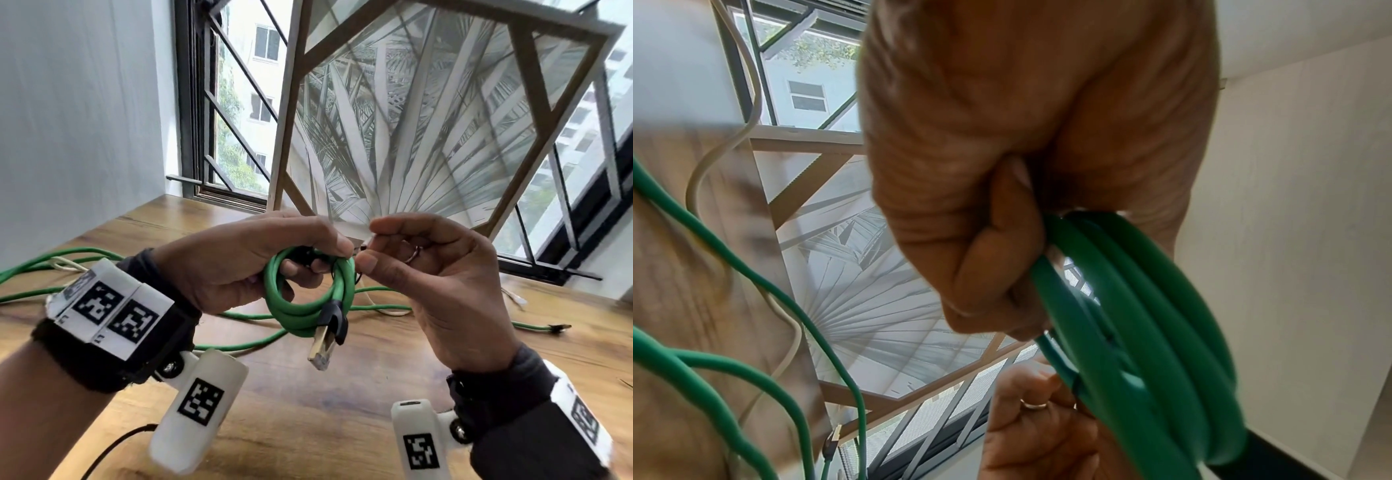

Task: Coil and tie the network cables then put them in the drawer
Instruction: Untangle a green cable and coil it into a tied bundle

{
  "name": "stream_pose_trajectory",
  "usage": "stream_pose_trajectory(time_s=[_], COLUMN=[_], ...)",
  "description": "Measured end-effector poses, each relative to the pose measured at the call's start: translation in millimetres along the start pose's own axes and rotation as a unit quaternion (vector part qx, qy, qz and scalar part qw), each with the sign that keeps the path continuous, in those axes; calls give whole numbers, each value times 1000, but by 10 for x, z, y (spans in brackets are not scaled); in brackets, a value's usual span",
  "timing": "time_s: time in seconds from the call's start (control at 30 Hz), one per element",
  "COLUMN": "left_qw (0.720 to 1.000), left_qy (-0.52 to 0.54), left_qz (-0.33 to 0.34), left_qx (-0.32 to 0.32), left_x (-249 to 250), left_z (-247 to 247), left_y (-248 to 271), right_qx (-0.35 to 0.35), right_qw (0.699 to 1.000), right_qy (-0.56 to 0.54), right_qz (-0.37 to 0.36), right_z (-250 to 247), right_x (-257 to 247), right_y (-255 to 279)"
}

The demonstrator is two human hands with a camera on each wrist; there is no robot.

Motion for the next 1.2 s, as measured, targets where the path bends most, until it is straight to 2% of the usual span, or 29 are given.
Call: stream_pose_trajectory(time_s=[0.37,0.53,0.9,1.07,1.2], left_qw=[999,995,972,965,963], left_qy=[-29,-84,-187,-210,-225], left_qz=[0,4,16,40,13], left_qx=[-12,46,144,150,150], left_x=[9,27,49,82,52], left_z=[-23,-106,-205,-188,-201], left_y=[-3,-3,-27,-34,-43], right_qx=[-9,20,70,60,46], right_qw=[1000,996,992,991,987], right_qy=[11,85,95,88,134], right_qz=[18,20,52,77,74], right_z=[10,-82,-211,-230,-245], right_x=[-28,-79,5,58,50], right_y=[-11,-5,8,9,-9])
Point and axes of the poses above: each hand's wrist, its own y-axis away from the middle knuckle, its own z-axis out of the palm, x = y × z, the point moved 9 cm from there along -y, towards the middle knuckle, and after that the axes turned 9 degrees about -x, right-handed, at the moved point
